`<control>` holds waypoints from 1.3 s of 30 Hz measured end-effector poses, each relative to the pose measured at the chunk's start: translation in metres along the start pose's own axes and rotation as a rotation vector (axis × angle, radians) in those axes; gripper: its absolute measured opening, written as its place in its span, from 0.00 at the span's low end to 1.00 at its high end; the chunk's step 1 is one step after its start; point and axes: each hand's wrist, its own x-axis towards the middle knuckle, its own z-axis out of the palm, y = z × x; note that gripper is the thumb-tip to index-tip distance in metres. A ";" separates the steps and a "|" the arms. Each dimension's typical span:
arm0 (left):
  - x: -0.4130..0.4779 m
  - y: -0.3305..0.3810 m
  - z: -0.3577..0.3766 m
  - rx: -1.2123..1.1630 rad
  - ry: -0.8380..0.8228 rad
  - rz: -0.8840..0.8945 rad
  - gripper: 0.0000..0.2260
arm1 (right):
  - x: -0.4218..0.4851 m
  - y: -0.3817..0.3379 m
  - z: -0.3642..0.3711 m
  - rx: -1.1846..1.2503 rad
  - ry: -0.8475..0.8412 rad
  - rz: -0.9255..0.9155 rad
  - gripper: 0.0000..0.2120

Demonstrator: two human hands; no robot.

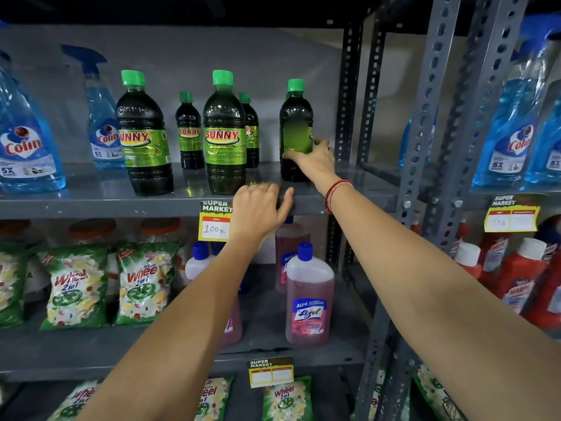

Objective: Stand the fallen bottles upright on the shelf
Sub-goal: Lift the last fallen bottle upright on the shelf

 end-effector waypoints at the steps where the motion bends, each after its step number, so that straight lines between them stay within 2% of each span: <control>1: 0.000 0.000 0.000 0.001 -0.003 0.000 0.27 | 0.003 0.002 0.000 0.076 -0.051 0.044 0.39; 3: 0.000 0.000 0.001 0.006 -0.002 0.001 0.26 | 0.006 0.004 0.000 0.162 -0.132 0.097 0.37; 5: 0.000 0.001 0.000 0.004 0.001 0.000 0.26 | 0.008 0.005 0.001 0.128 -0.143 0.082 0.37; 8: 0.000 0.001 0.000 0.000 0.002 0.005 0.25 | 0.009 0.007 0.003 -0.036 -0.081 0.010 0.47; 10: 0.000 0.001 0.000 -0.005 -0.001 0.007 0.26 | 0.009 0.006 0.005 -0.017 -0.128 0.033 0.51; 13: 0.000 0.001 0.001 -0.003 0.007 0.006 0.26 | 0.013 0.009 0.005 0.165 -0.210 0.079 0.39; 15: 0.000 0.001 0.000 0.001 0.014 0.006 0.25 | 0.013 0.010 0.003 0.154 -0.193 0.057 0.34; 19: 0.000 0.002 0.000 -0.004 0.014 0.006 0.24 | 0.010 0.008 0.008 -0.163 -0.045 -0.040 0.48; 21: 0.000 0.002 -0.001 -0.001 0.009 0.004 0.24 | 0.009 0.007 0.009 -0.131 -0.082 -0.023 0.51; 23: 0.000 0.002 -0.001 -0.003 0.015 0.005 0.24 | 0.010 0.008 0.007 -0.037 -0.141 0.011 0.49; 26: 0.000 0.002 -0.001 -0.007 0.020 0.002 0.24 | 0.010 0.010 0.006 -0.023 -0.131 -0.011 0.41; 30: 0.000 0.002 -0.002 -0.015 0.018 0.004 0.24 | 0.008 0.008 0.011 -0.113 -0.073 -0.046 0.43; 33: 0.000 0.002 -0.003 -0.012 0.006 0.003 0.24 | 0.007 0.009 0.009 -0.085 -0.101 -0.035 0.45; 39: -0.001 0.002 -0.004 -0.027 0.004 0.007 0.25 | 0.002 0.009 -0.001 0.035 -0.186 0.007 0.36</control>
